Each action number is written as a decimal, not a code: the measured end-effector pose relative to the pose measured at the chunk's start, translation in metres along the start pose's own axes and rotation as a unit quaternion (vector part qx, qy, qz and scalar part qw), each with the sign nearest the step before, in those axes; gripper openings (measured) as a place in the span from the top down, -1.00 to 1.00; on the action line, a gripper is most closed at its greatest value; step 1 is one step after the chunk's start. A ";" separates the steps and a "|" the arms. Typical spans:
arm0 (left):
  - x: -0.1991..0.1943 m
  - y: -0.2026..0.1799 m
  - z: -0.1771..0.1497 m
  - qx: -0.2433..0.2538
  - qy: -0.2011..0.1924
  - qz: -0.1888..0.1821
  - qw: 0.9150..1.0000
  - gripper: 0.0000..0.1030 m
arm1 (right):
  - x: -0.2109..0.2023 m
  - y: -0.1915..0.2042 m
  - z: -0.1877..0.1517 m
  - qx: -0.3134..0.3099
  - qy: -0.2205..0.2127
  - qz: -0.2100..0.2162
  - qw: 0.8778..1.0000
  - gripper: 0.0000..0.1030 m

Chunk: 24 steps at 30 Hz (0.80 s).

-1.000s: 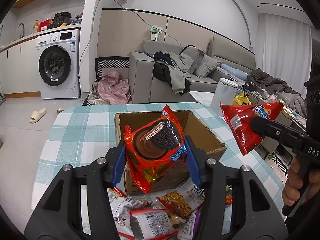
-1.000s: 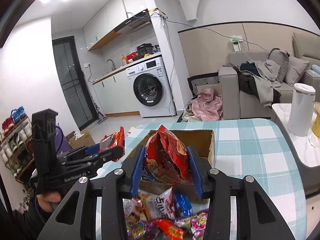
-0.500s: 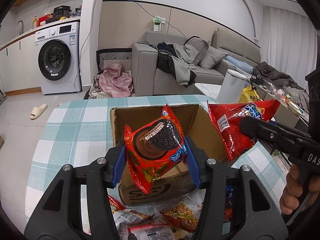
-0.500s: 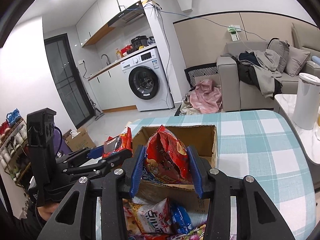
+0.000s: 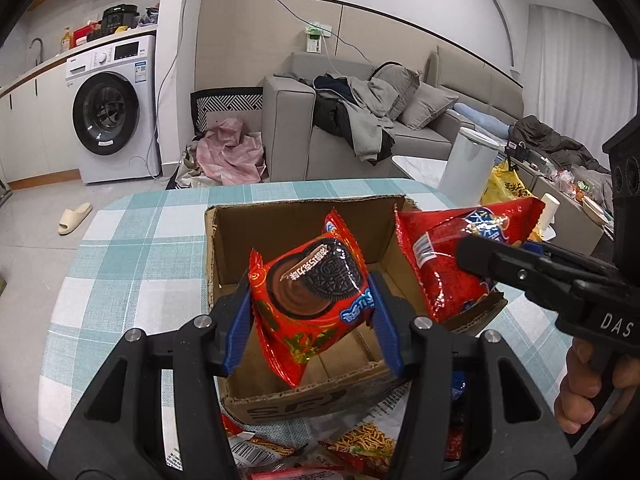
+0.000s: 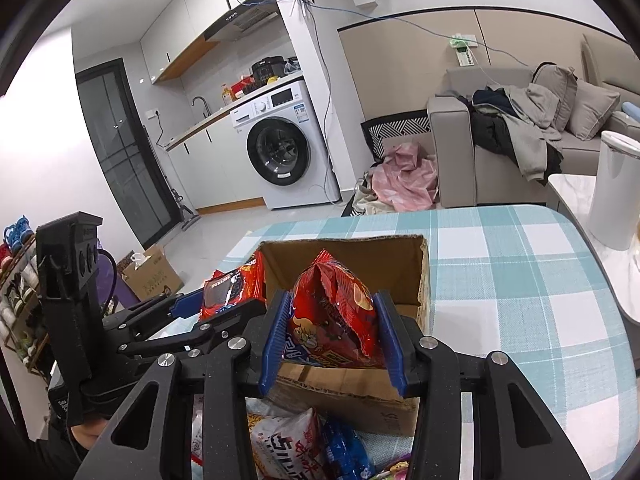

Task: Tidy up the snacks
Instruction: 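Lift both held packs and carry them over the open cardboard box, then open both grippers to drop the packs into the box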

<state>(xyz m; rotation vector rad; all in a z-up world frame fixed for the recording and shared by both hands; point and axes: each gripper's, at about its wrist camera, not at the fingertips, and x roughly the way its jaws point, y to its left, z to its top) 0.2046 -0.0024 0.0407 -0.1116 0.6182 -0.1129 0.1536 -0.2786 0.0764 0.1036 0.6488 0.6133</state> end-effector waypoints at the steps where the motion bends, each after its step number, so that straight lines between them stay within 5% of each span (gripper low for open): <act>1: 0.001 0.000 -0.001 0.001 0.001 0.001 1.000 0.02 | 0.002 0.000 0.000 0.000 0.001 0.001 1.000 0.16; 20: 0.009 -0.003 -0.009 0.013 0.019 0.007 1.000 0.01 | 0.015 -0.007 0.001 0.007 0.015 0.005 1.000 0.14; 24: -0.003 0.000 -0.008 0.004 0.013 0.002 1.000 -0.30 | 0.004 -0.008 0.000 0.007 0.005 0.010 1.000 0.06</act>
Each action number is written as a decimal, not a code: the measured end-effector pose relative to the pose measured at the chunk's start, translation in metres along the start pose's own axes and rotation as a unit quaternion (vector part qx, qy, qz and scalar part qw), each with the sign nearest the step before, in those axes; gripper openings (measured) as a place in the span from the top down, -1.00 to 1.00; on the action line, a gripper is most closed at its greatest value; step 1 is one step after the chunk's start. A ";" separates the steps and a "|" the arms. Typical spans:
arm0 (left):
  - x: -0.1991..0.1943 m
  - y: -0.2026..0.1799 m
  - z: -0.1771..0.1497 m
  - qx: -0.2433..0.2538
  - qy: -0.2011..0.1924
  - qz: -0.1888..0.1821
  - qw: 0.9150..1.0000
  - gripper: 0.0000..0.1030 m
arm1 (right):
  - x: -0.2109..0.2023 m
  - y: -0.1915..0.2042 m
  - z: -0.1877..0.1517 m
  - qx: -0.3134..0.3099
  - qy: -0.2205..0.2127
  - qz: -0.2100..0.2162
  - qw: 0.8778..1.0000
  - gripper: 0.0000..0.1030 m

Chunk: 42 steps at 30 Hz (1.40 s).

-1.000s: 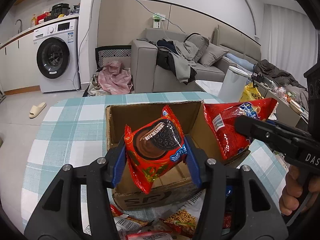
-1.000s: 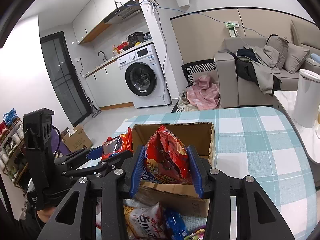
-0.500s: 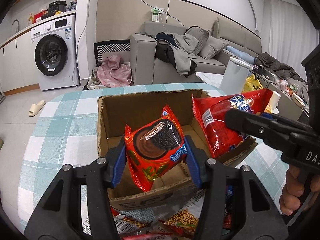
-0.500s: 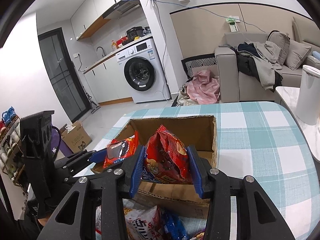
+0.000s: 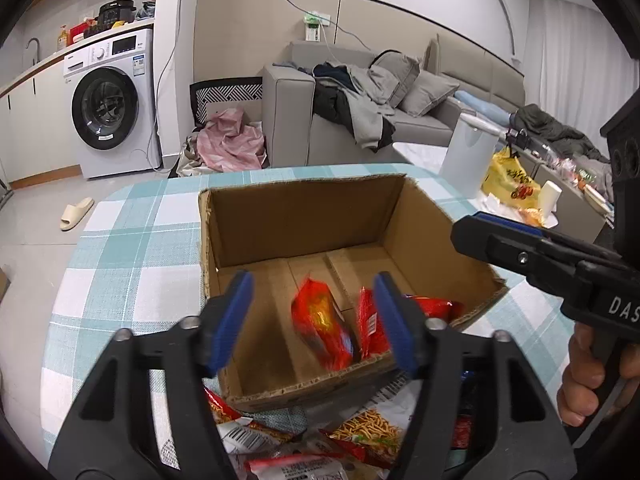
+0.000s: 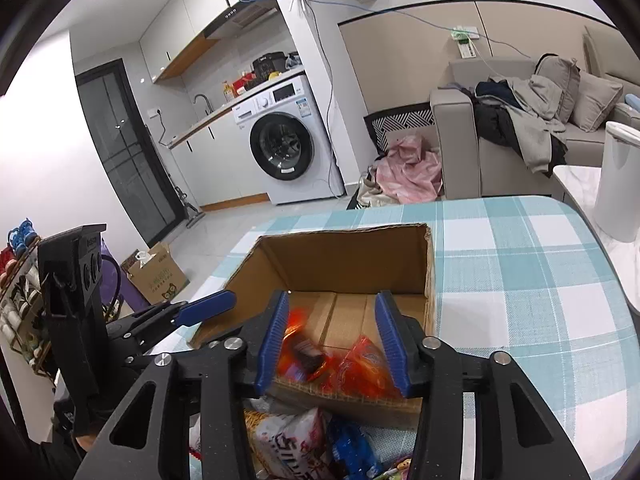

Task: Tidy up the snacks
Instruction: 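Open both grippers to drop the packs into the box, then move both tools back toward the remaining snack pile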

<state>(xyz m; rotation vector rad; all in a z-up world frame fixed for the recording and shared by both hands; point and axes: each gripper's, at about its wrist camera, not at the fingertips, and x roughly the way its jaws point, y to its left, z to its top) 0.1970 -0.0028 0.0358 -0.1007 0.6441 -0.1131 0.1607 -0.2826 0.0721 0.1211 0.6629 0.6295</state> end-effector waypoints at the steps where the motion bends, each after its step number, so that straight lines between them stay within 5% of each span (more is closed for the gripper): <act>1: -0.004 0.000 0.000 0.000 -0.004 0.002 1.000 -0.48 | -0.004 0.000 0.000 -0.003 -0.002 -0.005 1.000 0.03; 3: -0.016 0.000 0.000 0.002 -0.014 0.006 1.000 -0.63 | -0.009 0.001 0.000 -0.009 -0.005 -0.012 1.000 -0.11; 7: -0.038 -0.001 -0.005 0.006 -0.025 0.022 0.999 -0.97 | -0.023 0.002 -0.006 -0.009 -0.006 -0.011 1.000 -0.90; 10: -0.060 -0.004 -0.011 0.011 -0.044 0.032 0.998 -0.99 | -0.032 0.002 -0.013 -0.007 0.002 -0.005 1.000 -0.98; 25: -0.115 0.000 -0.065 0.022 -0.026 0.035 0.999 -0.99 | -0.056 0.008 -0.058 -0.025 0.045 -0.055 0.997 -0.99; 42: -0.113 0.011 -0.090 0.015 0.001 0.039 0.999 -0.99 | -0.068 -0.009 -0.085 -0.030 0.070 -0.072 0.994 -0.99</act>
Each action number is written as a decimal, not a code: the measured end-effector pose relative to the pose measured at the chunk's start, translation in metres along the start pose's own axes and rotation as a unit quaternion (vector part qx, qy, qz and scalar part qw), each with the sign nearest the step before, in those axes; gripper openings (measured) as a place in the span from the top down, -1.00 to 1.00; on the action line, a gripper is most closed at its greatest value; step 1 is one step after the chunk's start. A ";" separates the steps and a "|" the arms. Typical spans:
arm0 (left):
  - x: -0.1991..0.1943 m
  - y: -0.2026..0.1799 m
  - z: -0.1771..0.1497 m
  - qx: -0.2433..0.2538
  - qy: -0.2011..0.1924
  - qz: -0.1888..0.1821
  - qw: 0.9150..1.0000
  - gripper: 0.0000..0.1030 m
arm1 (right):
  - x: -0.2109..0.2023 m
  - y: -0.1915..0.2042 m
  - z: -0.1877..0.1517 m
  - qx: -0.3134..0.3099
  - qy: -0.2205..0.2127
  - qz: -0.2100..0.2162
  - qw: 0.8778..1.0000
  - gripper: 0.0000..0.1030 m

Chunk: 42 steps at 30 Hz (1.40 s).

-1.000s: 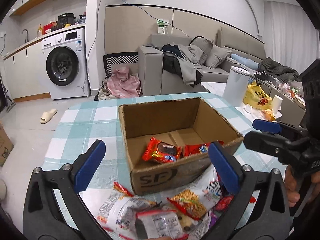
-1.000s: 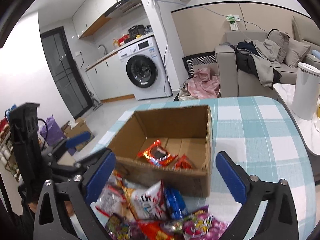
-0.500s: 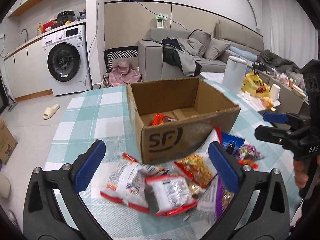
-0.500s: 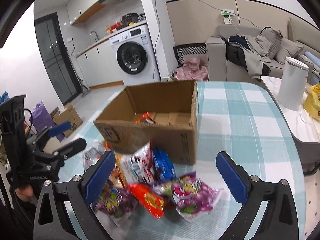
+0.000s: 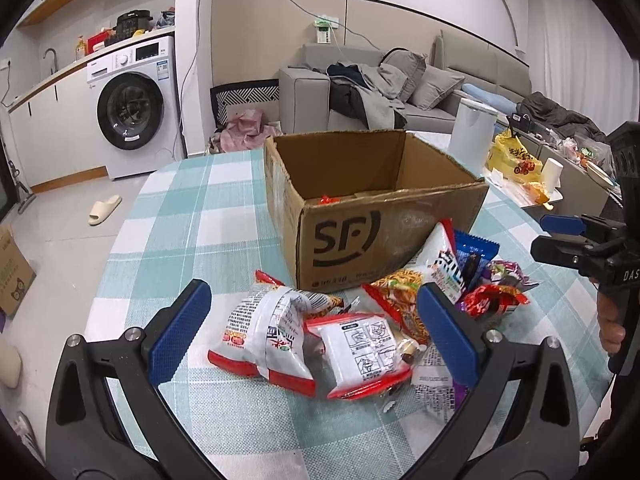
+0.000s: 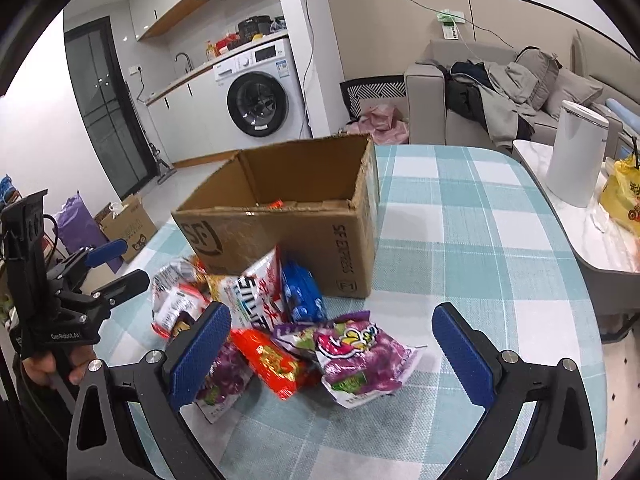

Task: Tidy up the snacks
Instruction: 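Move both tools back toward the remaining snack pile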

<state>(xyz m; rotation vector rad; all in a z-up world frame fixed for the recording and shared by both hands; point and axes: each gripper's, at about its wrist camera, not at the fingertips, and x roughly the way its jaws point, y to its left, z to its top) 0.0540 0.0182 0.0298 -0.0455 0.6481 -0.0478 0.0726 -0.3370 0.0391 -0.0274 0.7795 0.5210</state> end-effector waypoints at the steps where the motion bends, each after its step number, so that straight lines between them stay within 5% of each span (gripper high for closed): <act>1: 0.002 0.000 0.000 -0.001 0.003 -0.001 1.000 -0.99 | 0.000 0.000 0.000 -0.001 0.001 -0.001 1.000 -0.99; 23: 0.053 -0.005 -0.019 0.008 0.070 -0.004 0.998 -0.99 | 0.024 -0.020 -0.010 0.022 0.040 -0.004 0.999 -0.99; 42: 0.052 -0.009 -0.022 0.023 0.074 -0.021 0.997 -0.97 | 0.048 -0.028 -0.022 0.027 0.077 0.022 0.996 -0.98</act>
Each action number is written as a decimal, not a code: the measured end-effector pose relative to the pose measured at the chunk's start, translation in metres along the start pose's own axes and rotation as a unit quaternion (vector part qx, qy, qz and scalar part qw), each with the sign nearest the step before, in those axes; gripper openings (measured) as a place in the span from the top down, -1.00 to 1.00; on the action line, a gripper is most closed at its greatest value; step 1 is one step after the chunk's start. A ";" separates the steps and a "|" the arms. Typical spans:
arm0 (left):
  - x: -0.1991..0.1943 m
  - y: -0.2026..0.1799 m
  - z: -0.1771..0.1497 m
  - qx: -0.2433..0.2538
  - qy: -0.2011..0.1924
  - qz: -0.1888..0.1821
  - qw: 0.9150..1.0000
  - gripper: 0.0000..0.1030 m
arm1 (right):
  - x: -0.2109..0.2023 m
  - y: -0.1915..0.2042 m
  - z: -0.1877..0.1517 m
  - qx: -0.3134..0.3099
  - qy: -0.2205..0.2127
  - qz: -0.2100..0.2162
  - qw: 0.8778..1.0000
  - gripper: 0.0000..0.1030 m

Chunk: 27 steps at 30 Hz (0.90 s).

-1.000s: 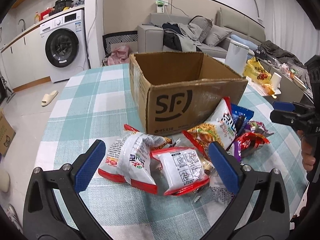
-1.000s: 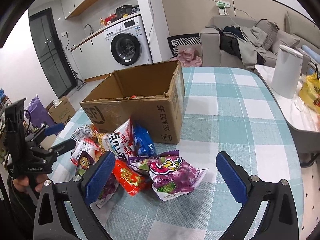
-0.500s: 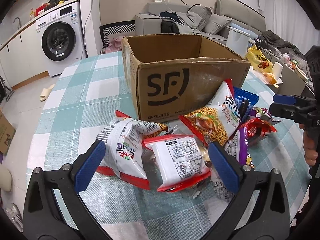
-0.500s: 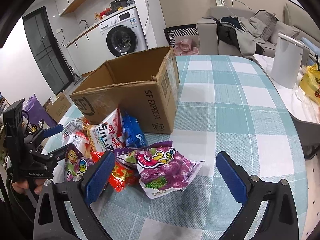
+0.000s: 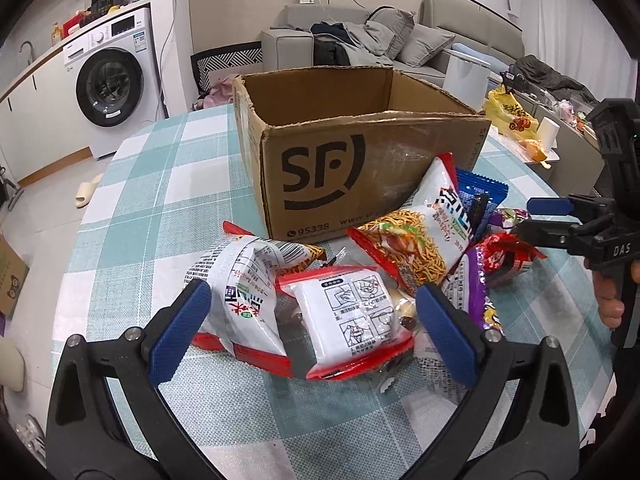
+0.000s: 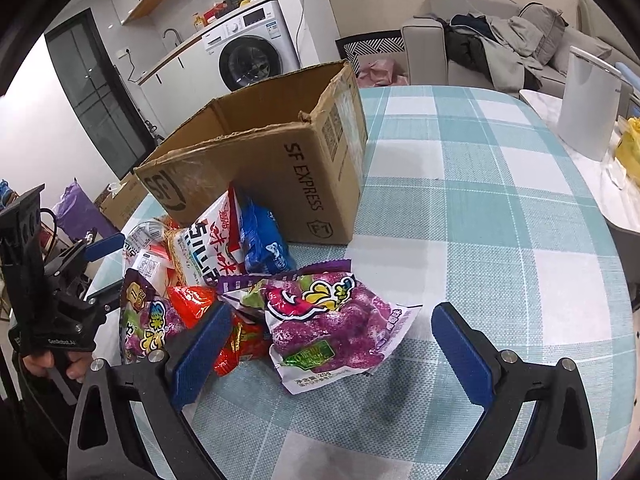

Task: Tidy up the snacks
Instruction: 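Move both tools back toward the remaining snack pile, then grasp the purple candy bag with the right gripper while the left grasps a white noodle pack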

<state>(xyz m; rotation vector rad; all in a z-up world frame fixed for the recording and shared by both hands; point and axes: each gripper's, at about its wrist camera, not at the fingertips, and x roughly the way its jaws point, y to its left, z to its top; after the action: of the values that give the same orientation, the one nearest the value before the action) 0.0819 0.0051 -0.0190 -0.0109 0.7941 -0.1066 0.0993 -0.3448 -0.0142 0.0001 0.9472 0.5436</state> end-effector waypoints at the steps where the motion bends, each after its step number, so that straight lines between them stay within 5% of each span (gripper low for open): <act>1: -0.001 0.000 0.000 0.000 0.000 -0.002 1.000 -0.95 | 0.001 0.001 0.000 -0.001 0.002 0.004 1.000 -0.98; 17: -0.017 0.003 0.003 -0.005 0.000 -0.017 1.000 -0.40 | -0.002 -0.010 -0.001 0.020 -0.010 0.016 1.000 -0.87; 27: -0.019 -0.001 0.002 0.008 0.012 -0.028 0.999 -0.40 | 0.000 -0.014 -0.002 0.021 -0.007 0.020 1.000 -0.74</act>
<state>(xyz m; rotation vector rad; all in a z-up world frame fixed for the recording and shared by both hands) 0.0704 0.0059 -0.0040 -0.0172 0.8172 -0.1669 0.1042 -0.3575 -0.0187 0.0597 0.9458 0.5594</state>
